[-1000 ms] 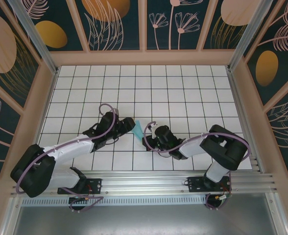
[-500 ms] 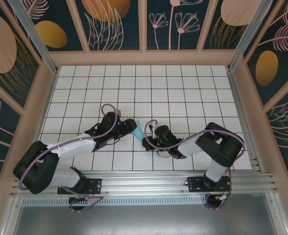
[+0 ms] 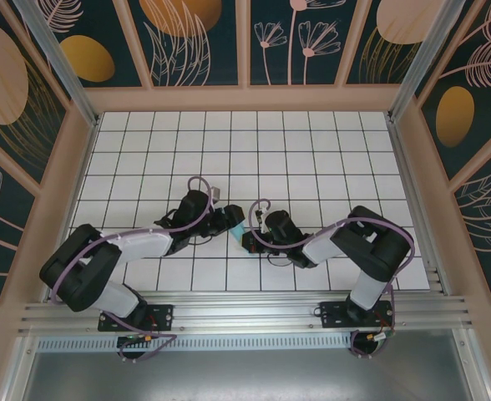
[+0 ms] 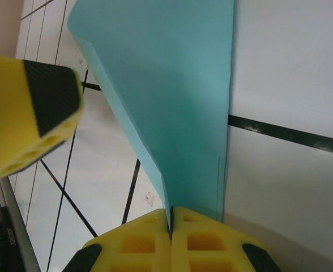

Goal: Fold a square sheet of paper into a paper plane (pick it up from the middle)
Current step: Perform the fifth fold on the wing at the bottom-center of the table.

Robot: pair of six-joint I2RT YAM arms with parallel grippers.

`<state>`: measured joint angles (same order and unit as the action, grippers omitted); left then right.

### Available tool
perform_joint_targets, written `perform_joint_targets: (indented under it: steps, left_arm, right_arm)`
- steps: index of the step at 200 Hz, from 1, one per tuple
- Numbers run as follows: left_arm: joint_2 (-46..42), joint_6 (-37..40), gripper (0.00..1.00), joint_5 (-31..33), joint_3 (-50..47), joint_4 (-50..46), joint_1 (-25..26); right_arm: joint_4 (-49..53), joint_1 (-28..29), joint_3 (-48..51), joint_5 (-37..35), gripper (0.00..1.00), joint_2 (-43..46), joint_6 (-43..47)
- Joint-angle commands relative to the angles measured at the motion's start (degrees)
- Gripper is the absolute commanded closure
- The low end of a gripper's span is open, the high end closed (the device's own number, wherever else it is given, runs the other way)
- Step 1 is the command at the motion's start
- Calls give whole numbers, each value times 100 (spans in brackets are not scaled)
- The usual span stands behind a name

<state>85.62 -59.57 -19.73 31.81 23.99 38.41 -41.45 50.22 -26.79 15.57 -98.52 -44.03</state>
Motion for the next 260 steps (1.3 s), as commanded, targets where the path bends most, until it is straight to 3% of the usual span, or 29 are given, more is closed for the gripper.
perform_joint_targets:
  steps: [1,45,128,260]
  left_arm:
    - [214,95,33,-364,115,554,28]
    - [559,216,33,-303,202,537,29]
    - [852,455,35,-190,312,243,27]
    - [886,552,35,-264,335,176,31]
  right_arm:
    - [222,5,-57,183,93,-262,-158]
    - [185,-3,-29,196,92,-314,-213]
    - [557,13,43,218,78,226,-319]
    - [770,-3,-13,245,78,708,-663]
